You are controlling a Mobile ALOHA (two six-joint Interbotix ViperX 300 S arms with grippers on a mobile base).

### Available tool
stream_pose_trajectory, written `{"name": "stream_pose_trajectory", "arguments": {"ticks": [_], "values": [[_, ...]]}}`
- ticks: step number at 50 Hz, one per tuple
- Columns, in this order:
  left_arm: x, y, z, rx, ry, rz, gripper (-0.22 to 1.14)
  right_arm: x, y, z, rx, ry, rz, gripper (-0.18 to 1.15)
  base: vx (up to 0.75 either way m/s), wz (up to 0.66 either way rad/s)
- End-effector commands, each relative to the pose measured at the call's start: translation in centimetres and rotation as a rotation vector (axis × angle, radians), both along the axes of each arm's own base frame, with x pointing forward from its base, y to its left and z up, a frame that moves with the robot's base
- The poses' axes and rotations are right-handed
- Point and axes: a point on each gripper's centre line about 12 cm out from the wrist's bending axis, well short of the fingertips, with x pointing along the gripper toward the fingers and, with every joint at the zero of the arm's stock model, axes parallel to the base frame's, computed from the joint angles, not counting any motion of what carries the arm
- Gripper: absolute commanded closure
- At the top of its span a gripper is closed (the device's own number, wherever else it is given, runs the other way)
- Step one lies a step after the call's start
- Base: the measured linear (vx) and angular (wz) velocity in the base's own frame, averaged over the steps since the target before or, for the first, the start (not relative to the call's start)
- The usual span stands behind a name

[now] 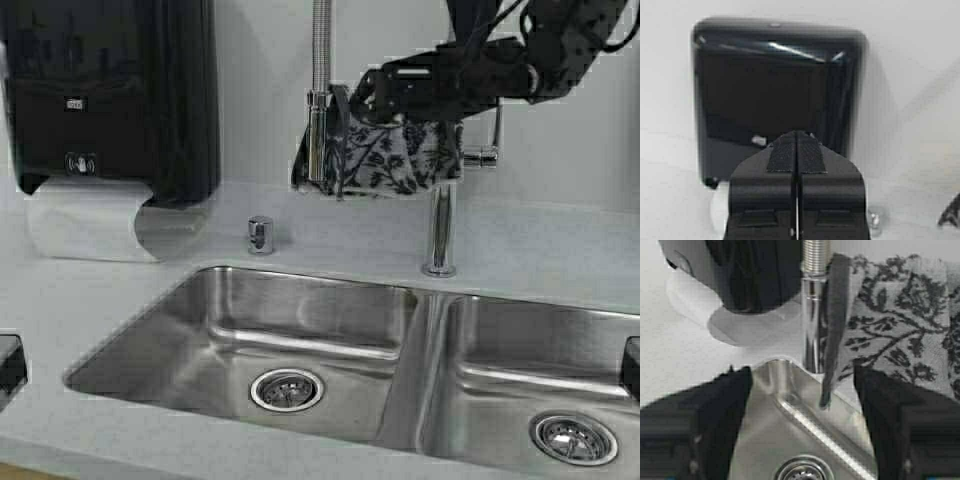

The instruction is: Get the cloth and wipe up the spill under the wine glass

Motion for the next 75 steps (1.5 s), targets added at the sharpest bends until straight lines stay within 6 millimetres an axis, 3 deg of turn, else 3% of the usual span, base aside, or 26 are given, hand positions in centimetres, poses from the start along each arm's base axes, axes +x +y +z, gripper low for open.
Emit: {"name": "stream_pose_trajectory", "arguments": {"ticks": [1,23,37,43,53,58,65,75], "values": [[0.1,0.0,0.3,0.002,-0.008,0.0,0.88,1.4,0.7,0.2,0.012,-0.025,0.004,0.02,0.1,0.0],[0.1,0.0,0.3,0.002,-0.006,0.001,0.88,4.4,2.1,-3.7,-0.005,0.025,-0.006,0.02,0.08,0.03],[0.1,0.0,0.3,0.005,-0.006,0.001,0.88,5.5,2.2,-4.6,-0.018,0.023,-0.018,0.07,0.03,0.03],[0.1,0.0,0.3,0.005,-0.005,0.001,0.88,5.5,1.9,-4.8,-0.043,0.013,-0.019,0.25,0.02,0.04],[0.1,0.0,0.2,0.005,-0.003,0.001,0.88,5.8,1.2,-4.7,-0.095,-0.021,-0.026,0.79,0.0,0.02],[0.1,0.0,0.2,0.006,-0.003,0.001,0.88,5.6,1.1,-4.0,-0.098,-0.038,-0.026,0.94,0.0,0.0],[0.1,0.0,0.1,0.006,-0.003,0.001,0.88,5.0,0.8,-1.3,-0.077,-0.086,-0.029,0.91,0.0,0.0],[0.3,0.0,-0.1,0.013,0.011,0.002,0.88,3.8,0.3,6.2,-0.007,-0.239,-0.038,0.91,0.0,0.0]]}}
